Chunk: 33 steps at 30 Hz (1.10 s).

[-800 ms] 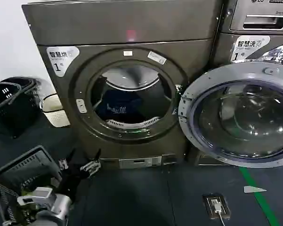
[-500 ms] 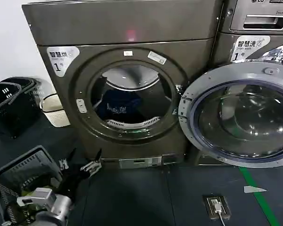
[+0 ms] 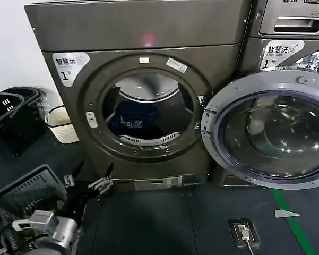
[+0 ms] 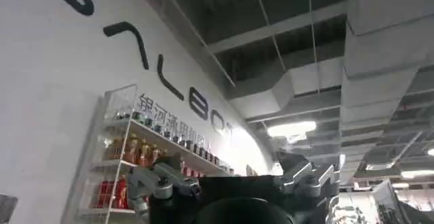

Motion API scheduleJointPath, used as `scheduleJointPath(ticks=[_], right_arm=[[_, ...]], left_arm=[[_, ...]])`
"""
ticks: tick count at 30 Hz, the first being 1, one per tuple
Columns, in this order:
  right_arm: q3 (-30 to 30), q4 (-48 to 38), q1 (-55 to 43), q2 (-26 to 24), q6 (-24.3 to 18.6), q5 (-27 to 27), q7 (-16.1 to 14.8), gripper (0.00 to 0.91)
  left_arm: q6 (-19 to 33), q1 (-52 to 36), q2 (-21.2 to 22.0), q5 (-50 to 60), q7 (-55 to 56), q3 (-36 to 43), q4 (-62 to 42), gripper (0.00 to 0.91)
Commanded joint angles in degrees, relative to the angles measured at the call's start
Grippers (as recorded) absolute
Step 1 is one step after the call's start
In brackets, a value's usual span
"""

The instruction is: Grasp the clothes from the dryer.

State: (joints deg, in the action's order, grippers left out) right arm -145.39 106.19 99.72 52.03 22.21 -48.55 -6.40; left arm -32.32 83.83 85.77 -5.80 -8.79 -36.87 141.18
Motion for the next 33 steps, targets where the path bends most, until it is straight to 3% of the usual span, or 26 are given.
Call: scheduleJointPath(ticks=[1,33], right_arm=[[0.05,0.15,-0.09,0.11,-0.31,-0.27,-0.20,0.907],[0.48,0.53,0.16,0.55,-2.31,-0.69,-0.69,0.907]], left_arm=[[-0.03,-0.06,-0.01,-0.08,-0.25,-0.12,0.06,0.907],[0.35,0.41,0.02,0.05,-0.60,0.72,0.08,0.907]])
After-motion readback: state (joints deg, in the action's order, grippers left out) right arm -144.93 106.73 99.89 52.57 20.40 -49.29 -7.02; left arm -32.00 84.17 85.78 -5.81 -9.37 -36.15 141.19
